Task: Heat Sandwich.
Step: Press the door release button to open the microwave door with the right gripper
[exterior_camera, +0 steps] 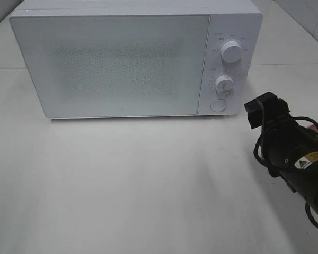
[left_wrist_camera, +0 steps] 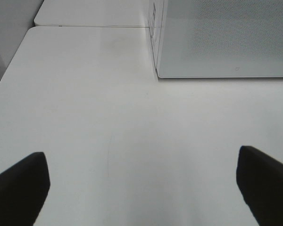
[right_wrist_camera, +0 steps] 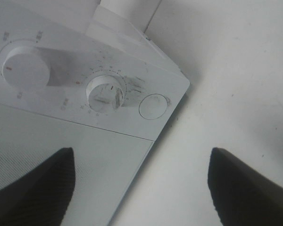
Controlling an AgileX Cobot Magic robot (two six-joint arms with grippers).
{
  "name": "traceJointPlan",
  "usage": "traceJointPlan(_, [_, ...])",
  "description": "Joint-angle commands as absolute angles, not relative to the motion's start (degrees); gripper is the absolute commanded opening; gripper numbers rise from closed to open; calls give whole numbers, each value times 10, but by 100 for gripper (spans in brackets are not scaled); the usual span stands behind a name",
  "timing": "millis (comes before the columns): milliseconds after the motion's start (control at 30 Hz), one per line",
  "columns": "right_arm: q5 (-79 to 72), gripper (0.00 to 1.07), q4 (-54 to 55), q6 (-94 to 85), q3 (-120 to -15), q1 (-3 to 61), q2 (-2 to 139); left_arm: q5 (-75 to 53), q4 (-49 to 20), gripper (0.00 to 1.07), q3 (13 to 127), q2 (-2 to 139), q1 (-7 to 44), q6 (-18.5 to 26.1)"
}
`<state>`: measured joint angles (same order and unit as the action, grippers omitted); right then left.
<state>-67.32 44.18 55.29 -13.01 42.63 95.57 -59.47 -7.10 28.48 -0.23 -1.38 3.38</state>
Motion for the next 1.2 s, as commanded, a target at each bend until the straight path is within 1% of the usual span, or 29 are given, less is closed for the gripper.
traceJointPlan(33, [-678,75,441,654,-133,428,955,-592,-72,104,284,-19,-15,34])
traceJointPlan(233, [-677,71,440,724,-133,428,955,-592,-72,104,284,-19,-15,34])
traceJointPlan(333, [-664,65,440,749,-133,428,955,-592,-72,104,284,-19,-15,34])
traceJointPlan(400, [-663,64,440,752,-133,428,955,-592,-72,104,284,-19,-15,34])
traceJointPlan(500, [-663,54,441,752,-133,428,955,-592,-72,104,284,-19,-15,34])
traceJointPlan(533, [-663,54,441,752,-133,428,955,-592,-72,104,284,-19,-15,34])
traceJointPlan(567, [-663,47,441,752,-133,428,955,-592,-72,104,284,-19,-15,34])
traceJointPlan(633, [-663,37,441,752,-133,428,955,-592,-72,104,284,-19,-15,34])
traceJointPlan(667, [-663,37,441,752,-133,428,955,-592,-72,104,284,-19,-15,34])
traceJointPlan(700, [-663,27,441,752,-133,428,955,-592,-72,104,284,-19,-15,34])
traceJointPlan(733, [-663,22,441,752,-133,428,955,-592,-72,104,284,-19,-15,34])
traceJointPlan(800, [-663,13,440,752,-133,428,955,-592,-72,104,284,-19,-15,34])
traceJointPlan(833, [-663,13,440,752,-133,428,955,-592,-72,104,284,-19,-15,34])
traceJointPlan(867, [-663,4,440,755,-133,428,955,-592,-72,104,284,-19,-15,34])
traceJointPlan(900, [-662,0,440,757,-133,428,955,-592,-72,104,284,-19,-15,34])
traceJointPlan(1200, [-630,0,440,786,-134,426,972,-592,-72,104,284,-19,-15,34])
